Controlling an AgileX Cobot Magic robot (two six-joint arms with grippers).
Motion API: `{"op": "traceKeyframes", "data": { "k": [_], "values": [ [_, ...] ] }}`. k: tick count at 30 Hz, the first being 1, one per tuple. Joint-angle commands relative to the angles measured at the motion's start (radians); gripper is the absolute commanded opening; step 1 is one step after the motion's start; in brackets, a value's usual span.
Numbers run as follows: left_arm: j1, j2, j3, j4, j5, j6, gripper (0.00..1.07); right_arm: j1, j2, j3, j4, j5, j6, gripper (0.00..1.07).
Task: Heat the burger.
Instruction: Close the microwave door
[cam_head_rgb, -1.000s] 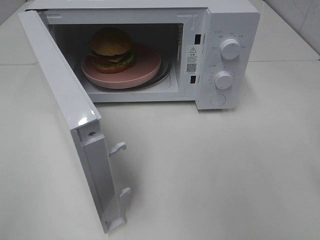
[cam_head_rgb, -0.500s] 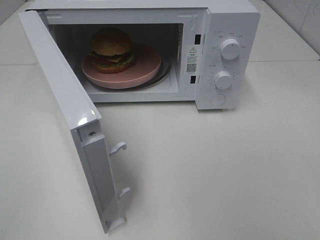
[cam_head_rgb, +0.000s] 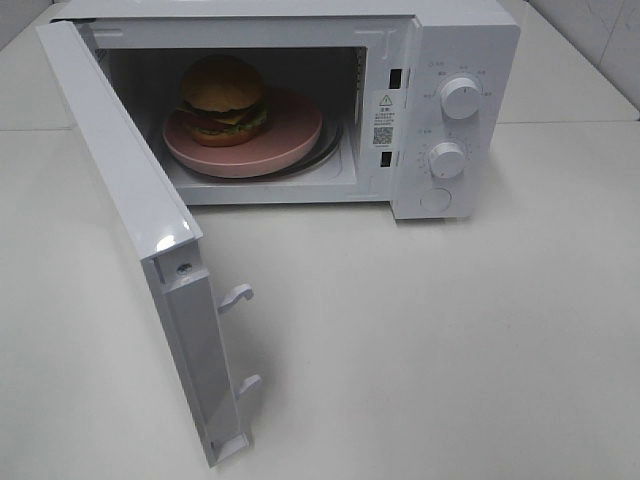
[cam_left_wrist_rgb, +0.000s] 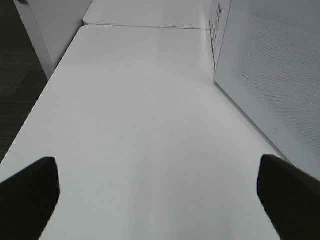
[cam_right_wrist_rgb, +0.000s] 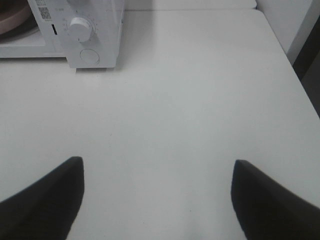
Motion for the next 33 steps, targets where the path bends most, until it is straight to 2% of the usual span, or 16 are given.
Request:
{"op": "traceKeyframes", "data": {
  "k": [1,33],
  "values": [
    [0.004,-0.017,0.001,0.002,-0.007,0.005,1.06,-0.004,-0.059,0.001,0.000,0.000,-0.016,0.76],
    [0.004,-0.017,0.001,0.002,-0.007,0.005,1.06,-0.004,-0.092,0.001,-0.015,-0.001,0.013,0.76]
  ]
}}
